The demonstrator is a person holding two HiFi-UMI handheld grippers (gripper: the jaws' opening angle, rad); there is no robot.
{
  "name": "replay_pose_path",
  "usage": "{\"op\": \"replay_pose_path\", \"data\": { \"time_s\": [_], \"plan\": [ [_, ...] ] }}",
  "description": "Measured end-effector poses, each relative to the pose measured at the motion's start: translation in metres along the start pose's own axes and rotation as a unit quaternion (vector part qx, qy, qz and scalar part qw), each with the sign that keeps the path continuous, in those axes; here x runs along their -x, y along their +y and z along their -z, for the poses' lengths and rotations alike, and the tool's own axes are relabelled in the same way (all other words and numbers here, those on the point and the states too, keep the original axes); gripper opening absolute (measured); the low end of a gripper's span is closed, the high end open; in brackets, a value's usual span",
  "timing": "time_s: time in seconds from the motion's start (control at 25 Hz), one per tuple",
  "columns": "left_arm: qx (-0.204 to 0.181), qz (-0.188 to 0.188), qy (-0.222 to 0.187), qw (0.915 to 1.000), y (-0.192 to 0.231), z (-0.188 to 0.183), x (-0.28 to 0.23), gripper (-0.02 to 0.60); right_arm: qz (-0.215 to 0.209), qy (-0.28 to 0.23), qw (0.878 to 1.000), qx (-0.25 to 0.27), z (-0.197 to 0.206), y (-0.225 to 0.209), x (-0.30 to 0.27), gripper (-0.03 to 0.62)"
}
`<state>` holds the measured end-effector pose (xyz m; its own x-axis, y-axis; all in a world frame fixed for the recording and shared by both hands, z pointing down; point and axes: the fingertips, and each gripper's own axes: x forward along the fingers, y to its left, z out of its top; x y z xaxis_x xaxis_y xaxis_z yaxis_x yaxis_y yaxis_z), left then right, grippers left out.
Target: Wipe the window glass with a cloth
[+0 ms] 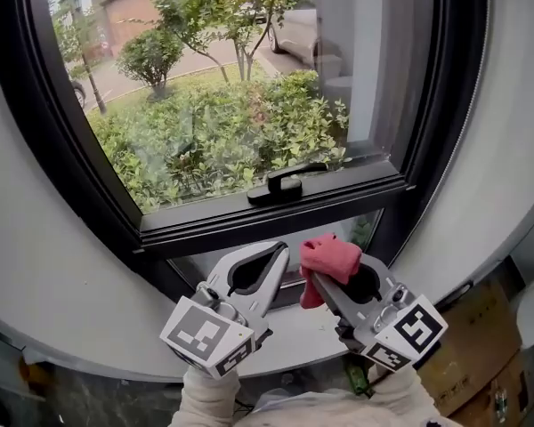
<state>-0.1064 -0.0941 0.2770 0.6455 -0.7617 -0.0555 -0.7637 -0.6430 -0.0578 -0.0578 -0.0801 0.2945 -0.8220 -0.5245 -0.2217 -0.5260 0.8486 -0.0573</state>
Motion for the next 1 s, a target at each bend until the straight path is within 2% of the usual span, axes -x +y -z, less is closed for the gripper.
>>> {"op": "replay_pose_path", "data": {
  "time_s": [0.16, 0.48, 0.64, 0.8, 1.0],
  "plan": [
    [-0.01, -0.003, -0.02, 0.9997, 0.029, -0.011, -0.005, 0.0, 0.005, -0.002, 1.0, 0.016, -0.003, -0.01, -0.023, 0.123],
    [-0.032, -0.026, -0.03, 0.9987, 0.065, -0.021, -0.029, 0.0, -0.001, 0.001, 1.0, 0.007, 0.005, -0.037, -0.049, 0.123],
    [-0.035, -0.033, -0.027, 0.9985, 0.073, -0.022, -0.053, 0.0, -0.006, -0.004, 1.0, 0.02, -0.013, -0.065, -0.061, 0.123],
    [-0.034, -0.025, -0.025, 0.9988, 0.078, -0.023, -0.078, 0.0, -0.007, -0.019, 0.996, 0.086, -0.061, -0.099, -0.08, 0.123],
    [-0.037, -0.028, -0.026, 0.9986, 0.092, -0.027, -0.103, 0.0, 0.026, -0.031, 0.98, 0.197, -0.129, -0.15, -0.119, 0.123]
  ]
}}
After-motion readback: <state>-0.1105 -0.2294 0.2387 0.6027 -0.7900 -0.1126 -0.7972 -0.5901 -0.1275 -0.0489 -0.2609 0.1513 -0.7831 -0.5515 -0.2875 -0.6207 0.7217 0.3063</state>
